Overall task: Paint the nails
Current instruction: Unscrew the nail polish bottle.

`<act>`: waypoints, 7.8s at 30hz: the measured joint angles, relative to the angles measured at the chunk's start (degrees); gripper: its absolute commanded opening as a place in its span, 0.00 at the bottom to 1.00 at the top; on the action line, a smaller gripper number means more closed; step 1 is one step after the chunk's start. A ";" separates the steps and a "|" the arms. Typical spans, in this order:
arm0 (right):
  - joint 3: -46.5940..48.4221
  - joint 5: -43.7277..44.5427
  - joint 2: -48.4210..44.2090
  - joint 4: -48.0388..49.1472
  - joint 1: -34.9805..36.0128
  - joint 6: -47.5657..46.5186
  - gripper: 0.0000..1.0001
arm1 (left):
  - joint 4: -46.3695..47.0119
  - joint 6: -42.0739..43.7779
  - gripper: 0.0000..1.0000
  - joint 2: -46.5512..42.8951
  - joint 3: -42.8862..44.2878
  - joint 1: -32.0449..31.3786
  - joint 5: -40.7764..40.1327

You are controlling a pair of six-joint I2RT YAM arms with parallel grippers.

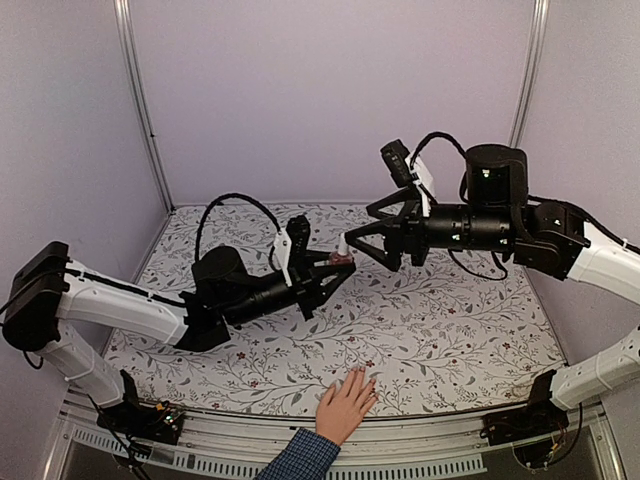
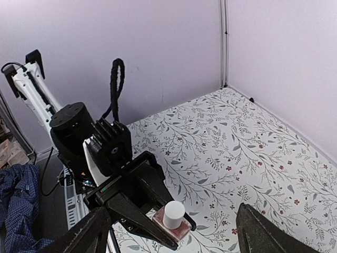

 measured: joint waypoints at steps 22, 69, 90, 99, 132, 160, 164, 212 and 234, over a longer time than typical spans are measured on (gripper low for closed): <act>0.59 10.93 7.45 -1.62 0.00 8.52 0.41 | -4.00 5.62 0.00 6.25 6.49 -4.61 -22.43; -3.63 -11.98 -0.98 1.05 -0.09 -4.48 0.00 | 3.78 1.88 0.00 1.40 2.62 -0.24 16.11; -3.63 -37.33 -1.22 -0.79 0.57 -18.12 0.00 | 6.88 -5.86 0.00 4.81 7.58 -1.53 44.50; -3.50 -39.26 -0.76 -1.03 0.83 -18.95 0.38 | 6.56 -5.60 0.00 5.25 8.33 -2.10 46.34; -5.44 6.75 -4.61 6.10 -0.22 -5.77 0.99 | 3.80 0.46 0.00 2.51 -0.39 0.13 6.34; -0.26 13.22 7.58 1.18 -0.22 11.02 0.65 | 4.11 2.89 0.00 7.41 2.49 -0.13 -11.15; -0.24 13.25 8.04 0.85 -0.22 11.82 0.53 | 4.22 3.06 0.00 7.41 2.49 -0.26 -11.43; -1.25 -19.12 2.97 -1.29 0.33 -6.75 0.00 | 16.24 -6.64 0.00 5.29 -0.28 3.13 30.82; -4.48 -37.68 0.46 -0.28 1.20 -19.12 0.12 | 16.72 -16.52 0.00 9.20 7.28 0.50 52.63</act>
